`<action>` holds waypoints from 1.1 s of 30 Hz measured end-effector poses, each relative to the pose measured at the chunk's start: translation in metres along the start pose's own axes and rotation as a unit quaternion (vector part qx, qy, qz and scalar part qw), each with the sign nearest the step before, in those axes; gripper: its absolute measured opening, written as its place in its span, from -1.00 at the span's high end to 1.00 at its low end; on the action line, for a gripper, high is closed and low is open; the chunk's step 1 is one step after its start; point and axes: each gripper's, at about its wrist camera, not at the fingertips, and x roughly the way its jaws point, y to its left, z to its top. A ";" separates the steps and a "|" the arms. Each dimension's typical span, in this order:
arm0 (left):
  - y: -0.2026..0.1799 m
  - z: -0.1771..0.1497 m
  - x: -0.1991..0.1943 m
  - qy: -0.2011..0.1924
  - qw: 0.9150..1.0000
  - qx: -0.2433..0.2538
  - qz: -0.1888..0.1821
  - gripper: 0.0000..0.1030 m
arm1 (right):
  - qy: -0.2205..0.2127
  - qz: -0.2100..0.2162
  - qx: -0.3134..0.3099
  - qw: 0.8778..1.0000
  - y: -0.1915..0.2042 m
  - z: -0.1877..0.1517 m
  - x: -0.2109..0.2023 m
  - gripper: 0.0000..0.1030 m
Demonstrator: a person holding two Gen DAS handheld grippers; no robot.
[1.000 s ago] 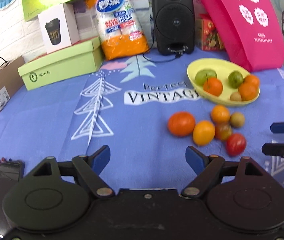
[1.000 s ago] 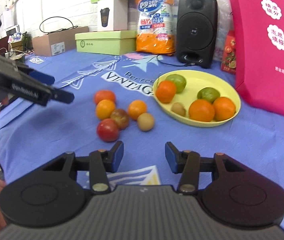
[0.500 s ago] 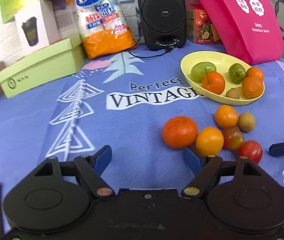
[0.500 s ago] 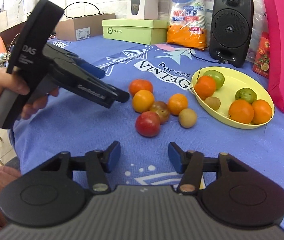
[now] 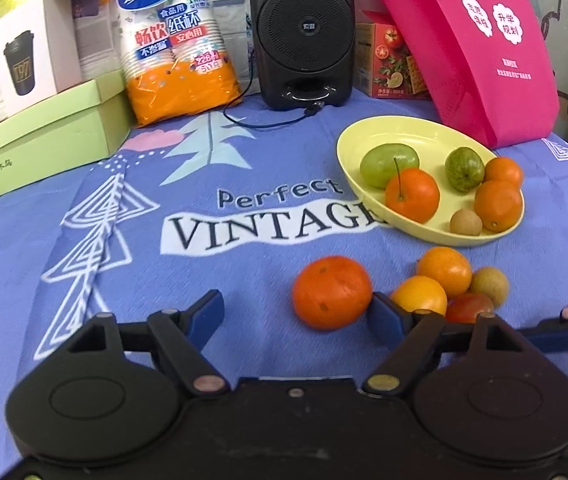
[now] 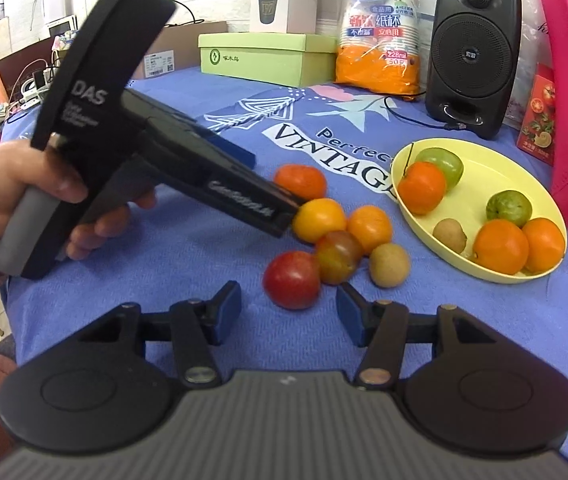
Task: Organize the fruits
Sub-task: 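Grasp a tangerine with the left tool while the right tool grasps a red tomato, then carry the tangerine and tomato over the yellow plate and open both tools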
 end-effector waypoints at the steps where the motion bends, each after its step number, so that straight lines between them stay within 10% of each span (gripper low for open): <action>1: 0.000 0.001 0.002 -0.001 1.000 -0.001 -0.001 -0.52 | 0.000 0.001 0.001 1.000 -0.001 0.001 0.001 -0.03; 15: -0.003 0.003 -0.001 0.003 1.000 0.001 -0.018 0.22 | -0.012 -0.001 0.011 1.000 -0.003 0.001 0.002 0.40; 33: 0.002 -0.012 -0.044 0.012 0.999 -0.021 -0.022 0.26 | -0.015 -0.017 0.023 0.999 -0.002 -0.018 -0.029 0.40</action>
